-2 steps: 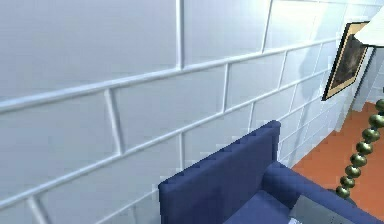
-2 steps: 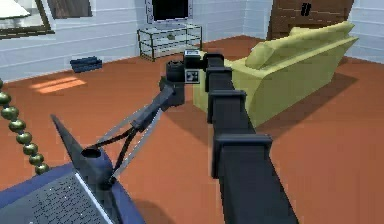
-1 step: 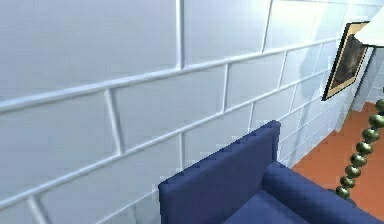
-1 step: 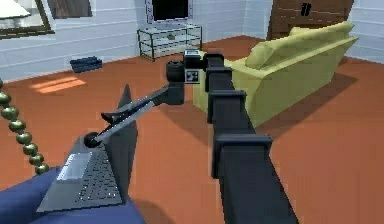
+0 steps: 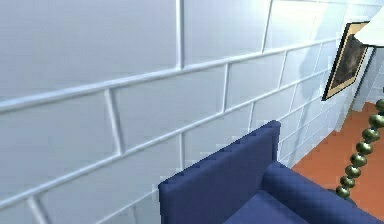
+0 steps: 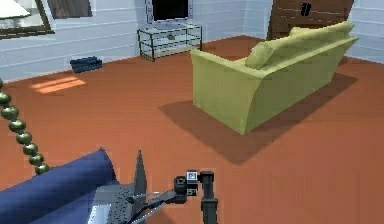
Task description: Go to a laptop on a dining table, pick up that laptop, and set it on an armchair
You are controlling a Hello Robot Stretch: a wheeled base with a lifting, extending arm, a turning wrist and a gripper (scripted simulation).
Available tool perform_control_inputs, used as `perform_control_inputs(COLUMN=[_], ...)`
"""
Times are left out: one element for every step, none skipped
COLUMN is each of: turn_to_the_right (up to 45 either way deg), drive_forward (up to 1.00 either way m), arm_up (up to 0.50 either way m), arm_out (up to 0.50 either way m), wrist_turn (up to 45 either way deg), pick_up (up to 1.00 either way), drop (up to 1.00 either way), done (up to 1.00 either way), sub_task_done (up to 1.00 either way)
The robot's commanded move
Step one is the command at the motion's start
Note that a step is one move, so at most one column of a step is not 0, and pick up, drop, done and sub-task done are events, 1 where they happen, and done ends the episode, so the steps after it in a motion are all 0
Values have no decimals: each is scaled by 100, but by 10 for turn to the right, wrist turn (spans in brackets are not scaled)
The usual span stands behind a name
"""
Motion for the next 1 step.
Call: perform_control_inputs(turn_to_the_right=[0], drive_forward=[0], arm_up=[-32], arm_out=[0], wrist_turn=[0], pick_up=[0], drop=[0], done=[0], sub_task_done=[0])
